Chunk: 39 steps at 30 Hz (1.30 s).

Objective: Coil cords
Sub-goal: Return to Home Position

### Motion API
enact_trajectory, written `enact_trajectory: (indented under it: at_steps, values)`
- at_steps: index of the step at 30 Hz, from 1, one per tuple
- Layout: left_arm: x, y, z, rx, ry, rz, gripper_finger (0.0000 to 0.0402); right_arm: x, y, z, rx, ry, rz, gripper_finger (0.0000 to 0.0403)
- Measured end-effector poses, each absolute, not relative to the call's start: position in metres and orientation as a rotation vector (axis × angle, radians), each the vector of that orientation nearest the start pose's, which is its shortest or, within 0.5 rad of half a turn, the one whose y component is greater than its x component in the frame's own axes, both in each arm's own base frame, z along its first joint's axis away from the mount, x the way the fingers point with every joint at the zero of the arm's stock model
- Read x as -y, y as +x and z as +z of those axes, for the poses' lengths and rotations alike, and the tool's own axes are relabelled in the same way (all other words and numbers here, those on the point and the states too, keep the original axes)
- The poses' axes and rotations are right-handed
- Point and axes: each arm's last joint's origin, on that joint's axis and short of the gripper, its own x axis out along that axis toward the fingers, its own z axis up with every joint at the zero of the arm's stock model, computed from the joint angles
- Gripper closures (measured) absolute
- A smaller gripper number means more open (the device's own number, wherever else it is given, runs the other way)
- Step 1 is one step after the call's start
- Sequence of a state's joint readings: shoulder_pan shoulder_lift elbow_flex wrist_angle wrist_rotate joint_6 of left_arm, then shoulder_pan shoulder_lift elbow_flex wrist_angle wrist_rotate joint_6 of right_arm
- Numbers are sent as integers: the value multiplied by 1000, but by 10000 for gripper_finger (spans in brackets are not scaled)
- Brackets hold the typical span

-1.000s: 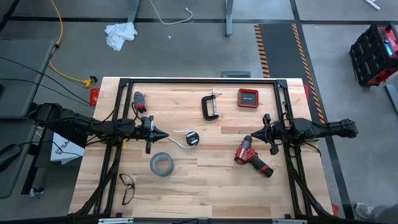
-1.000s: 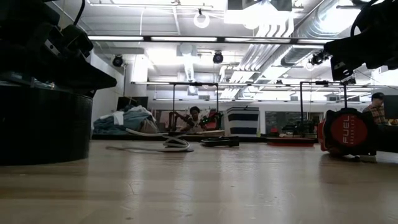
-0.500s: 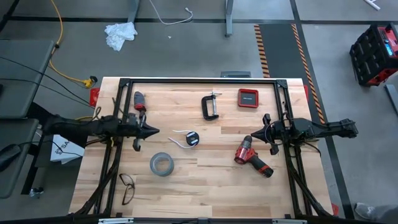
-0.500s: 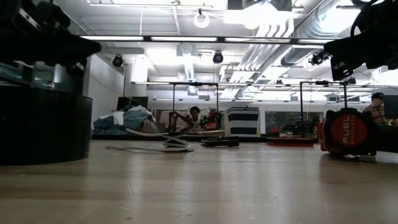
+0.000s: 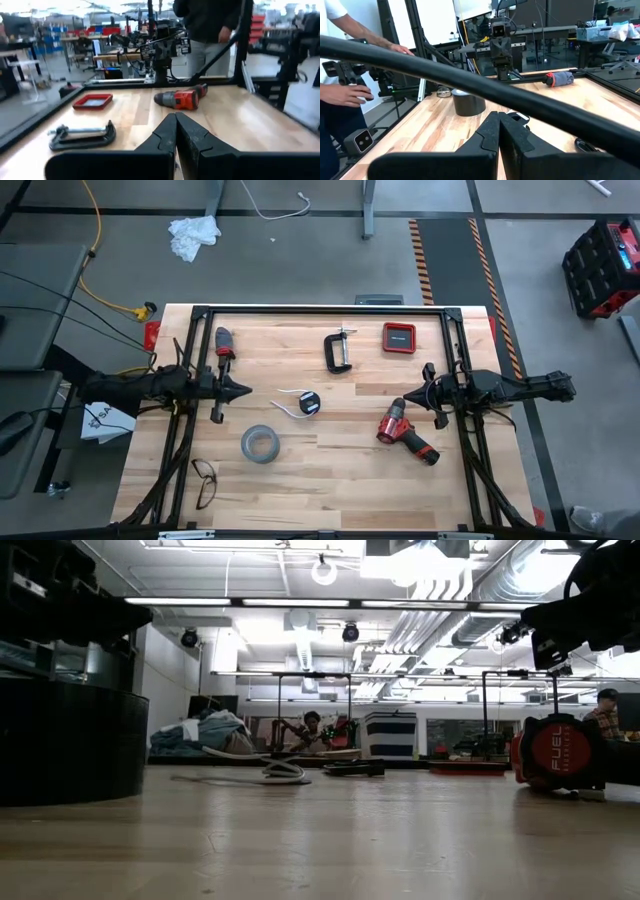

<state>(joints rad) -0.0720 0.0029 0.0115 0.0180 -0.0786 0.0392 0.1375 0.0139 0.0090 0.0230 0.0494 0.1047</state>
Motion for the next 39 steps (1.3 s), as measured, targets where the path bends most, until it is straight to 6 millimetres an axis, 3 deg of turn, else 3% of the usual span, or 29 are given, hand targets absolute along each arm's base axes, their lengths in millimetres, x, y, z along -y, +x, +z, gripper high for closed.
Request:
enact_trajectory:
  at_steps: [5,13,39]
  values:
    - [3,97,168,20,111,-3,401,-12,97,168,12,106,89,402]
    - [-2,97,168,16,-17,36,401,-12,97,168,12,106,89,402]
    - [-2,97,168,19,-16,37,401,-12,97,168,12,106,89,402]
